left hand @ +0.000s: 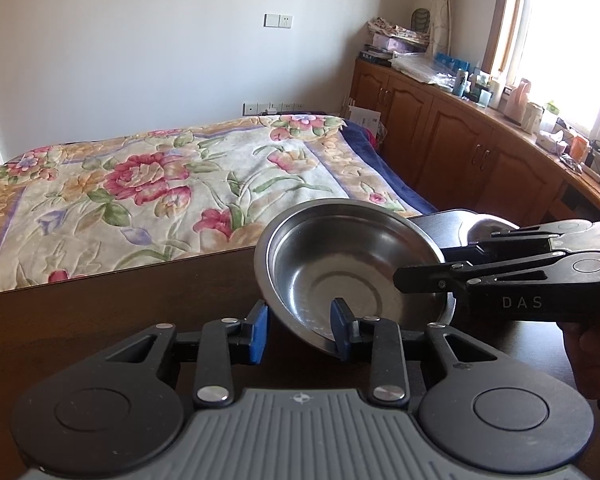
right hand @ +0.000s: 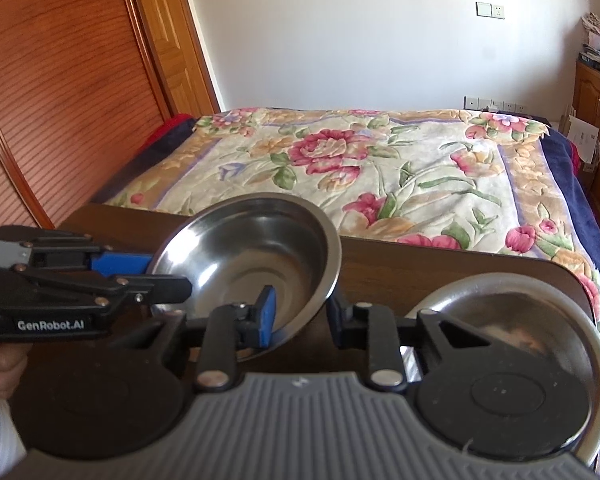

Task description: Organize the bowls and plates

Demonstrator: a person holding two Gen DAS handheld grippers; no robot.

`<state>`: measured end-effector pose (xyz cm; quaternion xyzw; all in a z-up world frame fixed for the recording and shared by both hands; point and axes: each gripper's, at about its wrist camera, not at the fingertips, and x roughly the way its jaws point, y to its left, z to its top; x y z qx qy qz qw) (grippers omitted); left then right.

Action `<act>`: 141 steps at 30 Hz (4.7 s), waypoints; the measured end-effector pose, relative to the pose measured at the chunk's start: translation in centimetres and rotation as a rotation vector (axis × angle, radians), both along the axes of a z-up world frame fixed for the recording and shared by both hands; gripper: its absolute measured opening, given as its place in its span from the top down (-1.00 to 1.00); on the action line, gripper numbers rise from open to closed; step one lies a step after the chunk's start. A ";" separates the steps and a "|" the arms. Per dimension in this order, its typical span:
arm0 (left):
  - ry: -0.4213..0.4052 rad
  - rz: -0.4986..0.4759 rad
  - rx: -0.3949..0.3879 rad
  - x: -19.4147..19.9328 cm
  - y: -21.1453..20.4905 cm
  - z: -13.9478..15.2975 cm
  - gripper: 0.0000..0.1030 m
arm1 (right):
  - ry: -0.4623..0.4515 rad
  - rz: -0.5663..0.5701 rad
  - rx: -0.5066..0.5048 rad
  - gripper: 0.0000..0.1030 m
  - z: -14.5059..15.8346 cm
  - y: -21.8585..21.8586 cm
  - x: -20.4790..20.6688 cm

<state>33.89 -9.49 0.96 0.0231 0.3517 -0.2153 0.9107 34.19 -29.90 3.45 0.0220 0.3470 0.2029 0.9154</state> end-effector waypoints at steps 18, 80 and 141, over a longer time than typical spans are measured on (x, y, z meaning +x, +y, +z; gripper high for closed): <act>-0.079 -0.030 -0.009 -6.6 0.0 4.6 0.60 | -0.080 -0.068 -0.009 0.74 4.4 -1.4 -4.9; -0.085 -0.113 -0.035 -26.2 4.2 2.0 0.75 | -0.145 -0.008 -0.076 0.80 2.8 0.4 -23.6; -0.087 -0.070 -0.051 -26.8 4.3 0.0 0.74 | -0.163 0.005 -0.164 0.55 0.5 2.2 -23.5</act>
